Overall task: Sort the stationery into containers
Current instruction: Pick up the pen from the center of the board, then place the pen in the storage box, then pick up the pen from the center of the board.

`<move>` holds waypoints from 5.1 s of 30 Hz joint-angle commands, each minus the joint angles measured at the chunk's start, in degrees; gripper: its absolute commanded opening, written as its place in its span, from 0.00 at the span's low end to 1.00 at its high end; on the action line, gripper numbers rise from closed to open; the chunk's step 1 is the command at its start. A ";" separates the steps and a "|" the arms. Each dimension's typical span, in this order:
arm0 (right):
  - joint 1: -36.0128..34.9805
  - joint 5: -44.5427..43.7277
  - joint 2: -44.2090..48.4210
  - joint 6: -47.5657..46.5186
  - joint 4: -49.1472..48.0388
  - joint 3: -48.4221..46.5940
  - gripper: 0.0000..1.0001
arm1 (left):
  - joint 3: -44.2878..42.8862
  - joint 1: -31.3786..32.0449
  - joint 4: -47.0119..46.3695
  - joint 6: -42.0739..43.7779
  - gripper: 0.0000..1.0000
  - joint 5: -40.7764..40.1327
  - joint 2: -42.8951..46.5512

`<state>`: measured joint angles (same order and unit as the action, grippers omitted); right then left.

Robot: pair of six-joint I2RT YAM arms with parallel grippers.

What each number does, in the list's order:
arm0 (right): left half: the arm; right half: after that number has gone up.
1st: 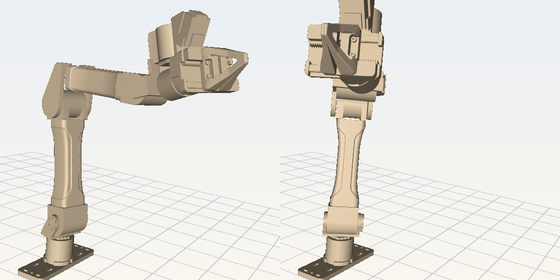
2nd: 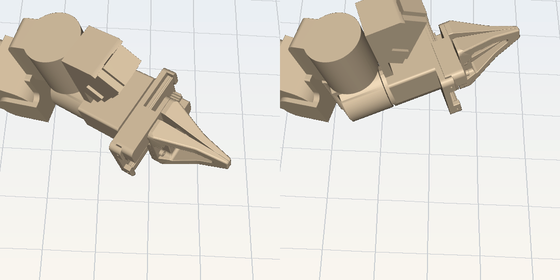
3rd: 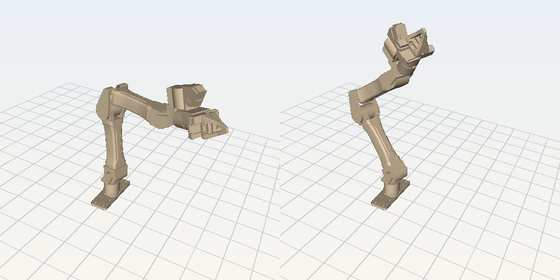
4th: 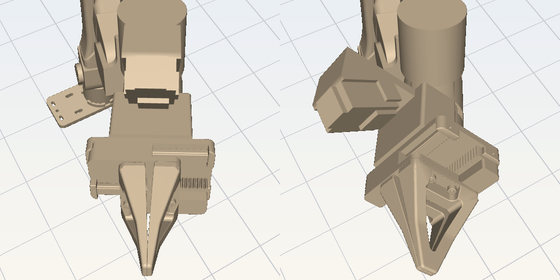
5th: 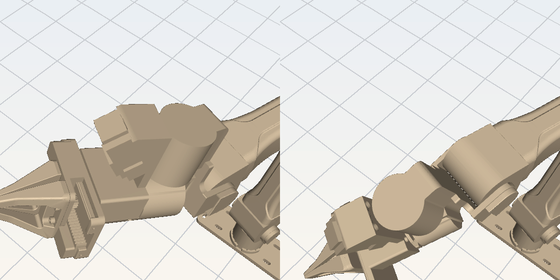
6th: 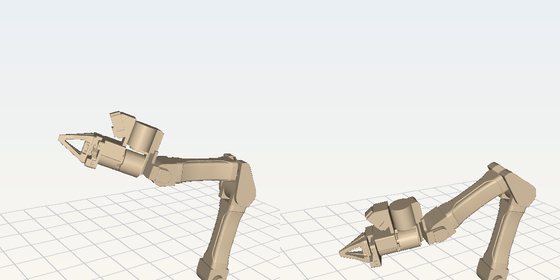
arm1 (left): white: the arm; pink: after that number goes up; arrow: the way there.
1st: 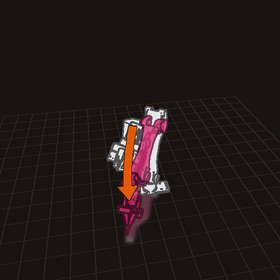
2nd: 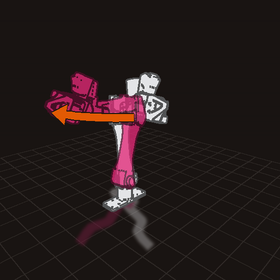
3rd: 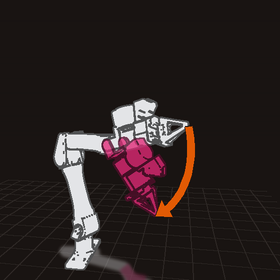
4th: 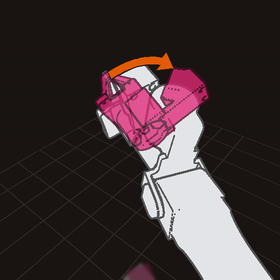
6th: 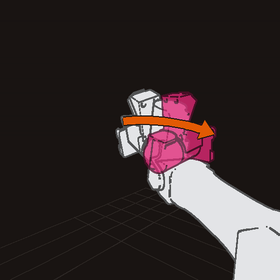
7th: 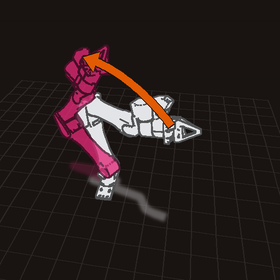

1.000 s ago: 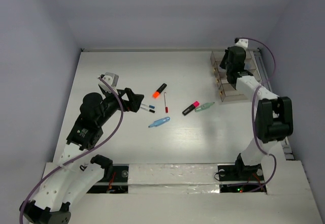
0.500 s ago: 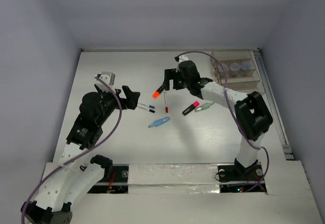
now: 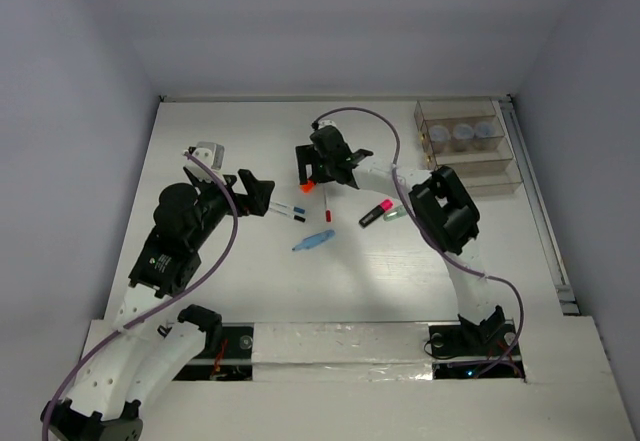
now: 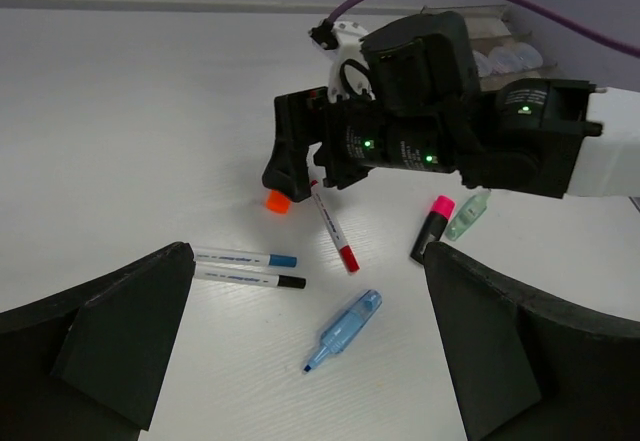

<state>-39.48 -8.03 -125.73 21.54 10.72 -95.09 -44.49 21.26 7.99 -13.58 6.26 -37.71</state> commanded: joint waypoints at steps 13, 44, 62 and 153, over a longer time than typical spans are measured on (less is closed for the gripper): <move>-4.81 -9.80 -13.57 0.17 8.18 -18.55 0.78 | 0.72 -0.25 -1.75 0.14 0.99 1.12 1.15; 18.79 -2.79 8.84 3.59 -14.49 -6.25 0.10 | 0.81 -0.25 -2.36 0.05 0.99 1.65 0.89; 43.70 -0.66 -4.34 21.44 -25.40 -10.03 0.11 | 0.90 -1.30 -1.84 0.49 0.99 1.03 -0.69; 10.66 2.76 36.27 5.71 -0.52 41.92 0.59 | 1.34 -2.36 -3.24 0.05 0.99 4.81 7.74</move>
<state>-28.25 -3.90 -88.68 27.22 11.53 -53.49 -43.57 19.25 7.90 -13.37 10.13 -30.20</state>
